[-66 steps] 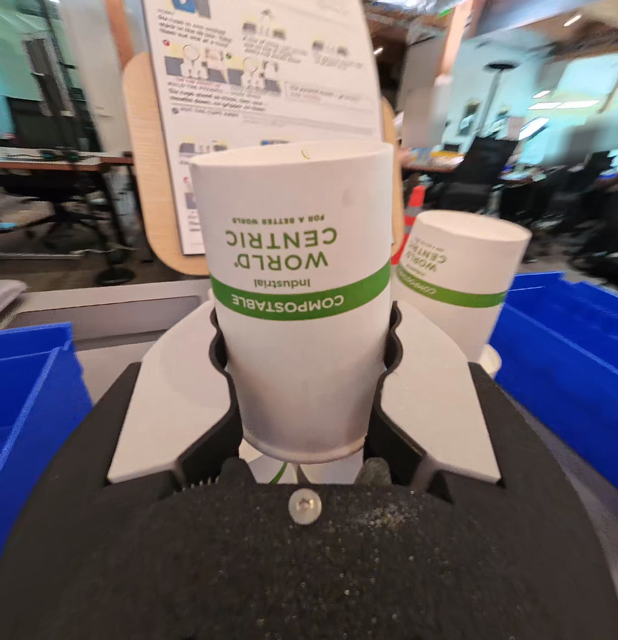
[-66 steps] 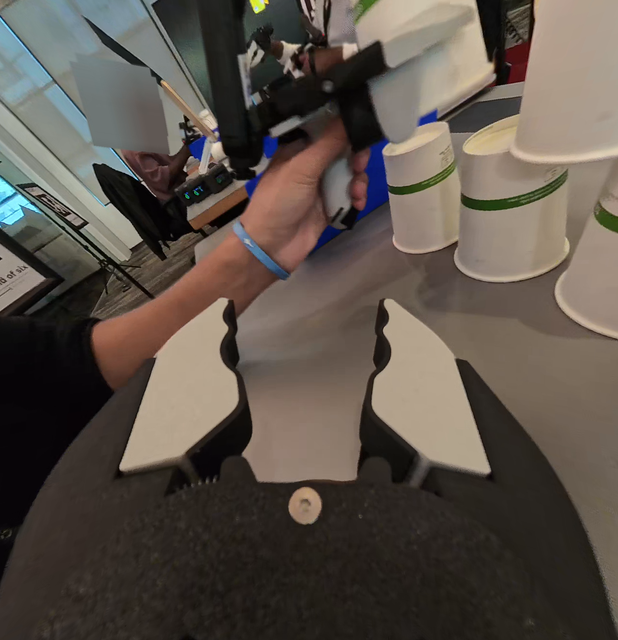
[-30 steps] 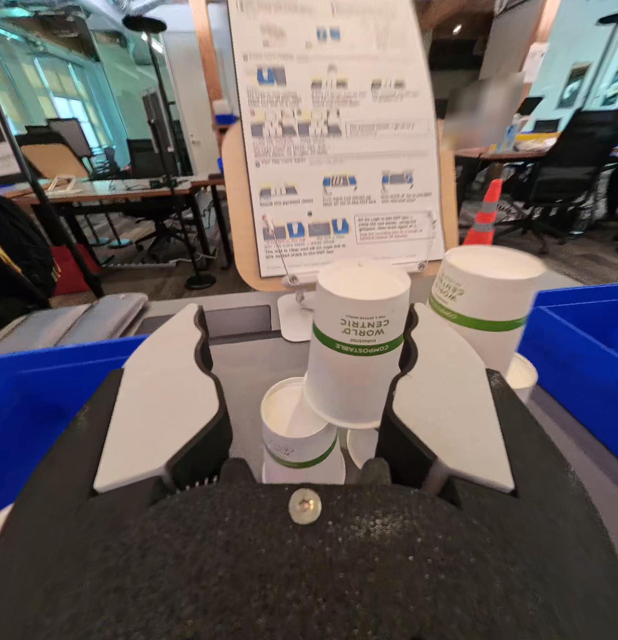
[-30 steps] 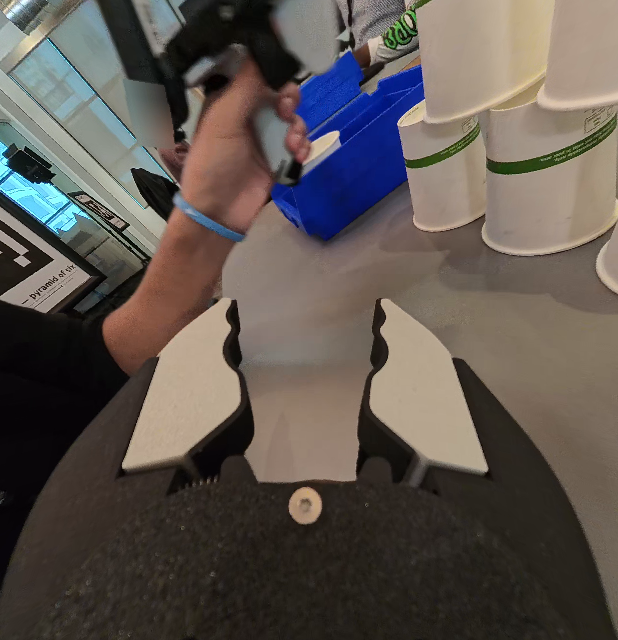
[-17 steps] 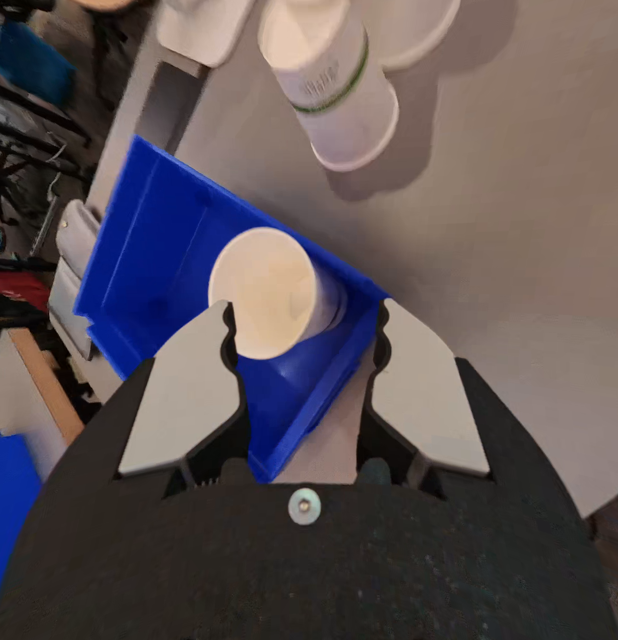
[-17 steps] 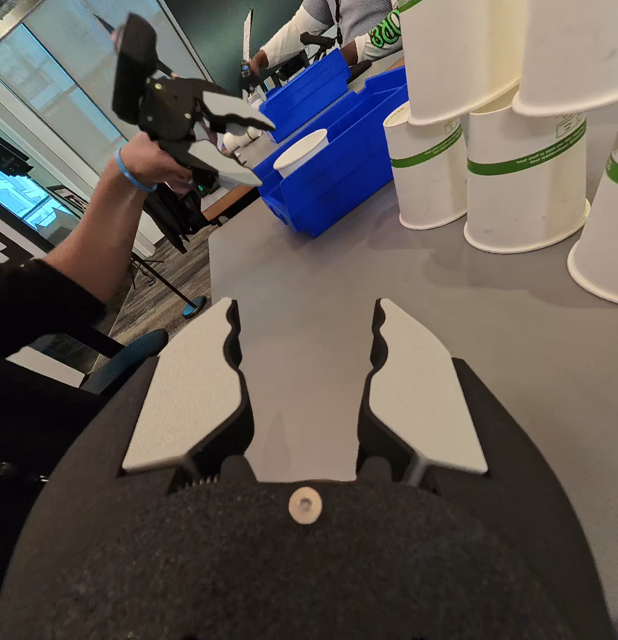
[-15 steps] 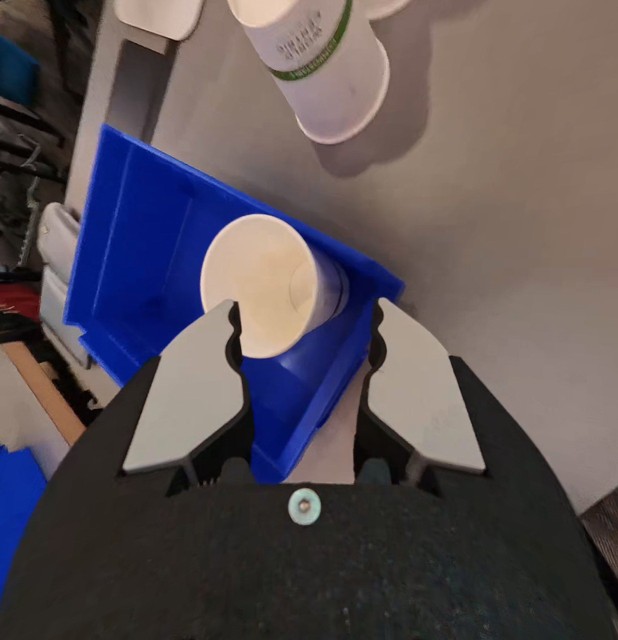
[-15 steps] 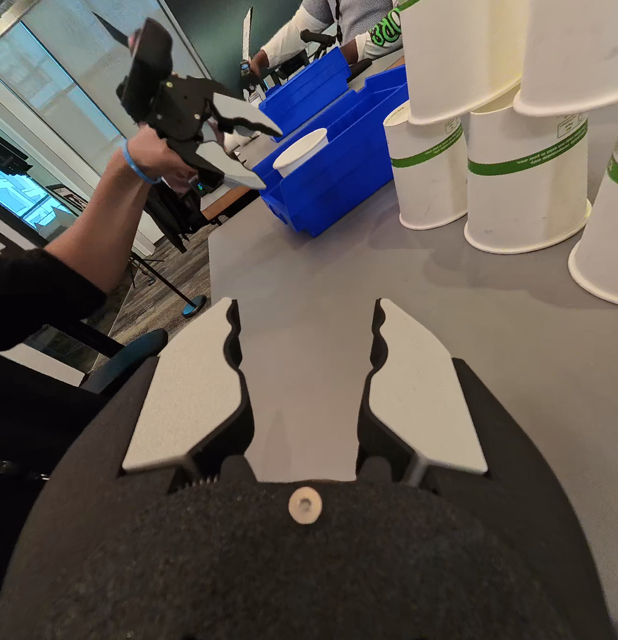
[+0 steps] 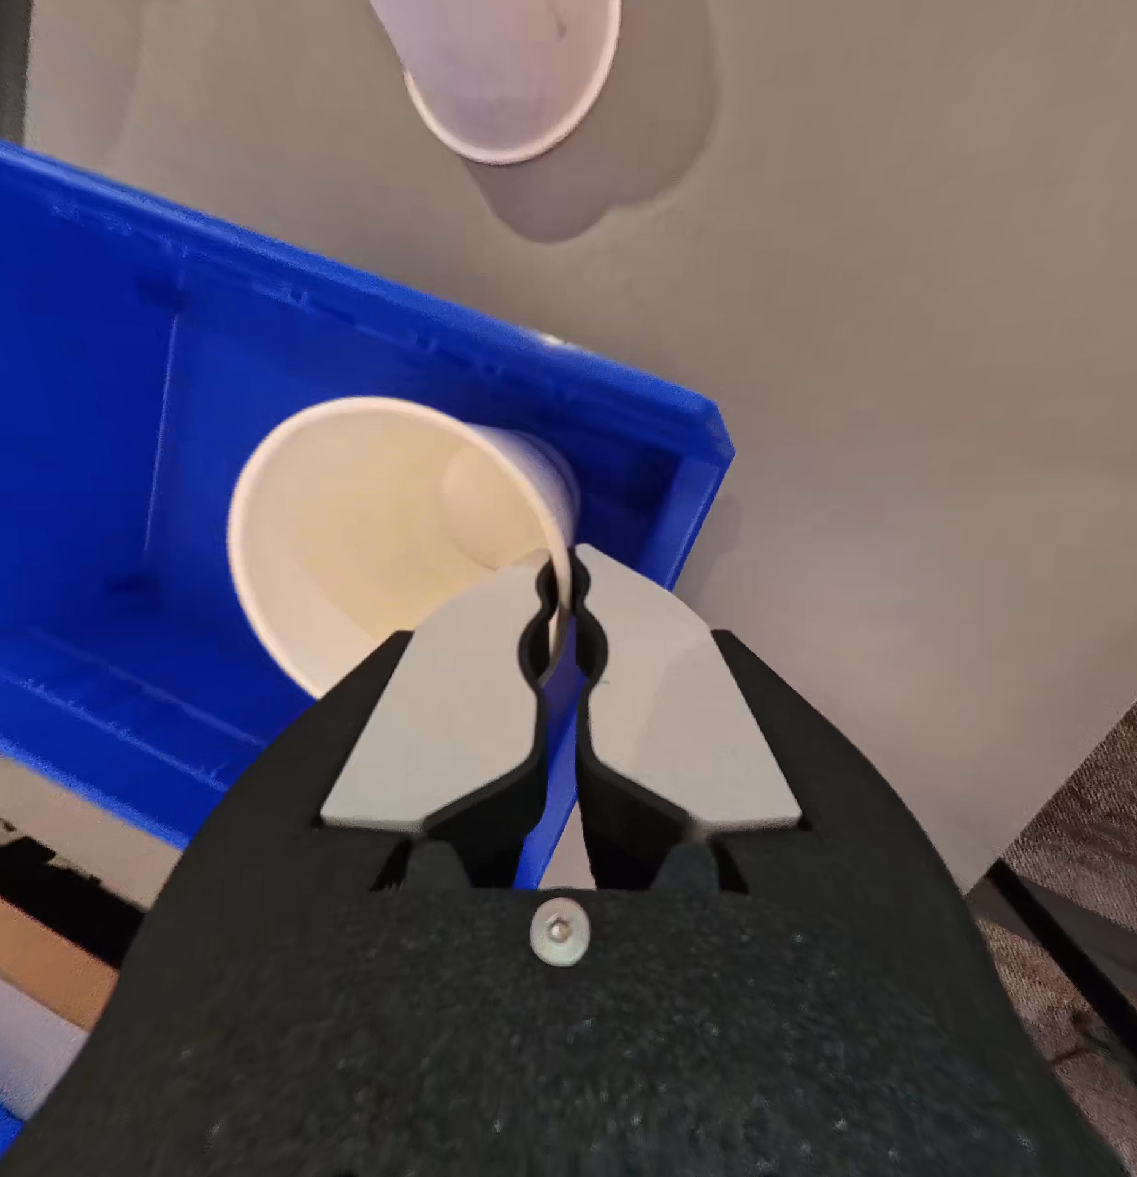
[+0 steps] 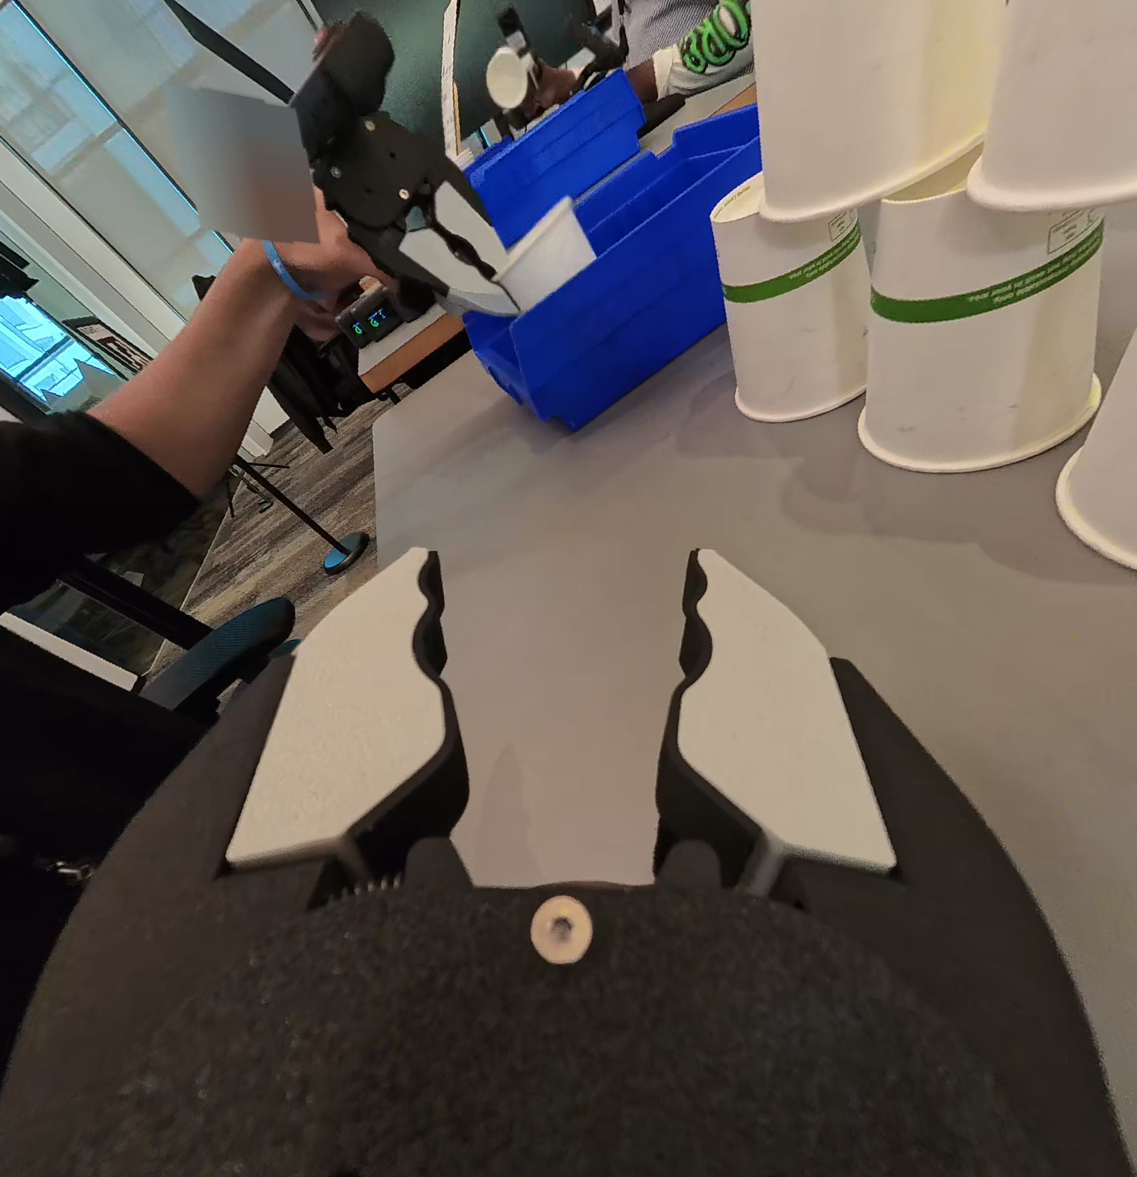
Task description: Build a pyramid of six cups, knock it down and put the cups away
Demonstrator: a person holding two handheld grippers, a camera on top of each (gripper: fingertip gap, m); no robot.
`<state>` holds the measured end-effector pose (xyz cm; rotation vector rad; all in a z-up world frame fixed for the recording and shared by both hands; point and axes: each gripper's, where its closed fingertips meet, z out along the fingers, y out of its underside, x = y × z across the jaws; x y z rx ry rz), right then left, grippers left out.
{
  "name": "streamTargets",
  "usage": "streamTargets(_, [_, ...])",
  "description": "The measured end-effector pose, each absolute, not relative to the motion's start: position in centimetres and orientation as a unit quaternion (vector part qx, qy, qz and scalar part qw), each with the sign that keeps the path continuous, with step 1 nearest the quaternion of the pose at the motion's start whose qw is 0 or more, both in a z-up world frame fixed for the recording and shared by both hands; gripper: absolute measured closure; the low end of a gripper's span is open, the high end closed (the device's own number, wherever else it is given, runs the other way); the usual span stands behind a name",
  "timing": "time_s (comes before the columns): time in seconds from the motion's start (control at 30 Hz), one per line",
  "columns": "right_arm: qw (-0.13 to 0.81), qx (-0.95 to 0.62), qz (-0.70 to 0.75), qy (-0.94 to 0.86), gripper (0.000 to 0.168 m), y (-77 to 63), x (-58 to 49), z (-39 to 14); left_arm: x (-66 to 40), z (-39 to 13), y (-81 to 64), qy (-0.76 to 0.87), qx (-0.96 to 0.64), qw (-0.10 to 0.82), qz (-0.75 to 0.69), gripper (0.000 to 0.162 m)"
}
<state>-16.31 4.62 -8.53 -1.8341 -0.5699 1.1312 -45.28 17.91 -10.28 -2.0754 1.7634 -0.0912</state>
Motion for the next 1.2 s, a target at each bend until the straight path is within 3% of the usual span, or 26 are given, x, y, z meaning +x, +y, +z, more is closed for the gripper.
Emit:
streamTargets(0.2, [0.479, -0.721, 0.448, -0.225, 0.091, 5.7, -16.5, -7.6, -47.9, -5.4, 19.9, 0.516, -0.775, 0.354, -0.092, 0.162])
streamTargets(0.37, [0.507, -0.713, 0.428, -0.225, 0.085, 6.7, -17.7, -6.8, -46.4, 2.6, 19.4, 0.339, -0.698, 0.559, -0.291, 0.162])
streamTargets(0.5, [0.537, -0.707, 0.423, -0.18, 0.081, 8.1, -18.4, -5.7, -42.5, 6.2, 17.1, 0.263, -0.599, 0.622, -0.43, 0.162])
streamTargets(0.7, [0.581, -0.632, 0.51, -0.052, 0.077, 9.5, -20.6, -0.2, -32.4, 9.3, 12.6, 0.208, -0.464, 0.598, -0.62, 0.162])
streamTargets(0.9, [0.581, -0.532, 0.615, 0.02, 0.073, 10.7, -22.3, 4.2, -26.3, 9.0, 10.4, 0.174, -0.425, 0.528, -0.714, 0.162])
streamTargets(1.2, [0.621, -0.499, 0.604, 0.011, 0.073, 13.3, -23.1, 6.4, -25.0, 7.0, 10.1, 0.14, -0.425, 0.48, -0.754, 0.162])
